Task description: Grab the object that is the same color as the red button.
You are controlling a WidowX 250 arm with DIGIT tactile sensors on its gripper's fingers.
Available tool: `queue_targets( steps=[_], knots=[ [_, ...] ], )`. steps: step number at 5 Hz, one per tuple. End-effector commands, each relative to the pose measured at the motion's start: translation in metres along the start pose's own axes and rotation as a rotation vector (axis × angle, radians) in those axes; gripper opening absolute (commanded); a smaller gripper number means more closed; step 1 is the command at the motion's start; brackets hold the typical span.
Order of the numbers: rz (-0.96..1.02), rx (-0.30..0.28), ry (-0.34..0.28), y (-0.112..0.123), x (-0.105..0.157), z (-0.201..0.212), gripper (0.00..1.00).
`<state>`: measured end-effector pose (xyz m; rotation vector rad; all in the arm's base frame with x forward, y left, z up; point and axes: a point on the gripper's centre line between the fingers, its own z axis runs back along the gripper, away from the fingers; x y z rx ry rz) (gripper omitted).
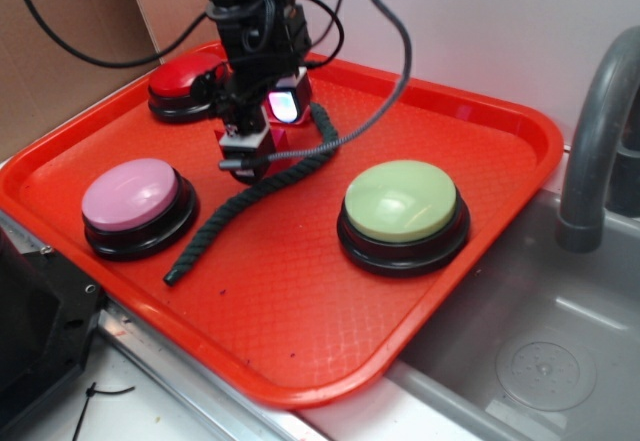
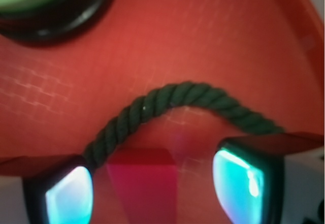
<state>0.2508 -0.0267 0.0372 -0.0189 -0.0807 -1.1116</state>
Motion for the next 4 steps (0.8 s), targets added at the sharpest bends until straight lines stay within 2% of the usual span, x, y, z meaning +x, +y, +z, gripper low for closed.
queue_targets(
  steps=[1,2,4],
  knots=[
    [0.005,-0.005,0.045,-0.0053,0.0016,-0.0173,1.00],
    [0.008,0.006,0.046,-0.0061,0.0015,-0.0157,0.00],
    [0.059,0.011,0.060,-0.0043,-0.0006,-0.0074,0.00]
  ],
)
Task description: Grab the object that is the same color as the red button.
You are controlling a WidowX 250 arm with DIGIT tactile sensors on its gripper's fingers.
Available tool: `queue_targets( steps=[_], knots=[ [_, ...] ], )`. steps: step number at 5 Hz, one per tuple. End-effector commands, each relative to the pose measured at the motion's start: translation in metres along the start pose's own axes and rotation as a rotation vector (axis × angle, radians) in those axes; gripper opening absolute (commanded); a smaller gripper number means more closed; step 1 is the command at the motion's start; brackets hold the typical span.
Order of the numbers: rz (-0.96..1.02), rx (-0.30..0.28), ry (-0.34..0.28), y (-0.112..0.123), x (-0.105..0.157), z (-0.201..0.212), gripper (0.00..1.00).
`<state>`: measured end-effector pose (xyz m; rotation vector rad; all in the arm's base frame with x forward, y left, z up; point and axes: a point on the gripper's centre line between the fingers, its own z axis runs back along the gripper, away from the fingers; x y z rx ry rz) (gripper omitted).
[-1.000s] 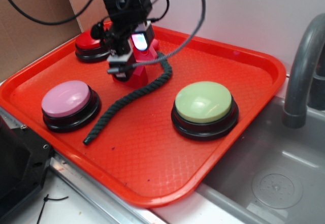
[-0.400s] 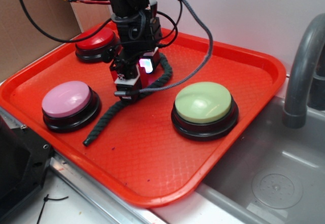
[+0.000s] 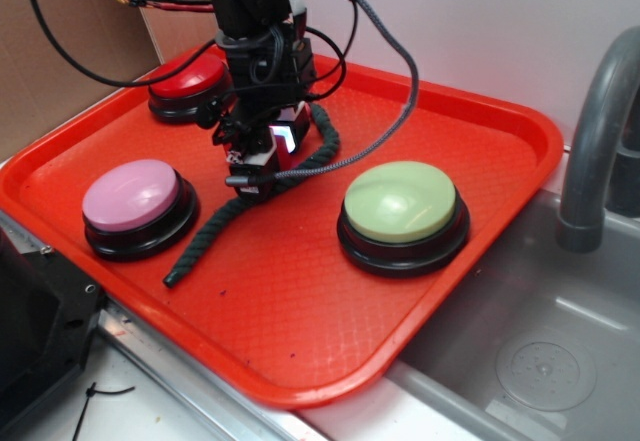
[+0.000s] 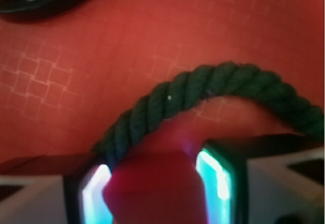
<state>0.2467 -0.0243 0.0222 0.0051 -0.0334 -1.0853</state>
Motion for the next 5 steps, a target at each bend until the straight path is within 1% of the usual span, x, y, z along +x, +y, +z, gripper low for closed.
queue_targets(
  steps=[1,2,3,4,5],
  knots=[
    [0.069,0.015,0.007,0.000,0.000,0.021,0.00],
    [0.172,-0.019,0.018,0.007,-0.002,0.046,0.00],
    [0.405,-0.073,-0.015,0.013,-0.011,0.083,0.00],
    [0.655,-0.073,-0.033,0.021,-0.021,0.116,0.00],
    [0.872,-0.029,0.005,0.024,-0.022,0.147,0.00]
  ],
)
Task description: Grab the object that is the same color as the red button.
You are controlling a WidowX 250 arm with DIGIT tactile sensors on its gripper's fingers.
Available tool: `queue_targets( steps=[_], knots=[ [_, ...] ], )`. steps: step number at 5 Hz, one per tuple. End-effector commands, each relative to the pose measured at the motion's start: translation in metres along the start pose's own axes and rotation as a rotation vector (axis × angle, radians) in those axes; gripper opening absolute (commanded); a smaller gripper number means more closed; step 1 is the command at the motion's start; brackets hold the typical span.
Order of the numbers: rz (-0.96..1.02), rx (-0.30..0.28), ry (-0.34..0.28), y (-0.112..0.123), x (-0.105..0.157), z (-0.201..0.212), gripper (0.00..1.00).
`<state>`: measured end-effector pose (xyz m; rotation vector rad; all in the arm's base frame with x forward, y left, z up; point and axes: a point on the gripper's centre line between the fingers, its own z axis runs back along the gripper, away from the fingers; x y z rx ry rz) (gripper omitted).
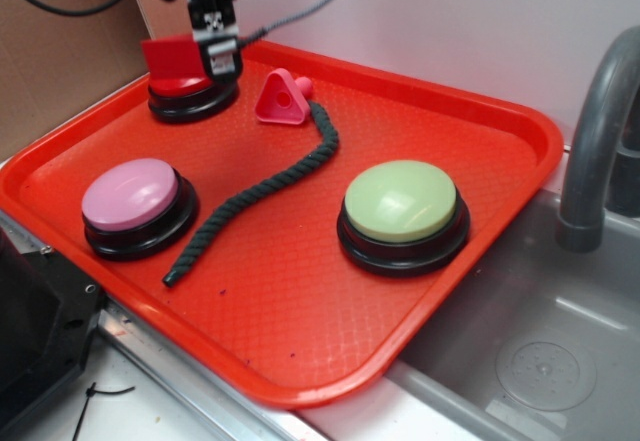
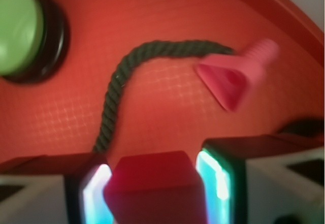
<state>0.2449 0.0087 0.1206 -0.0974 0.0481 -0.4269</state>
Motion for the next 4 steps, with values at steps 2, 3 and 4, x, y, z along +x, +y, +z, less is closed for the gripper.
queue_targets(
  steps=[2,3,4],
  knots=[
    [0.372,0.109,-0.108,-0.005,0.010,0.086,0.00],
    [0.400,0.098,-0.117,-0.001,0.010,0.085,0.00],
    [0.427,0.110,-0.108,0.006,0.011,0.079,0.00]
  ],
)
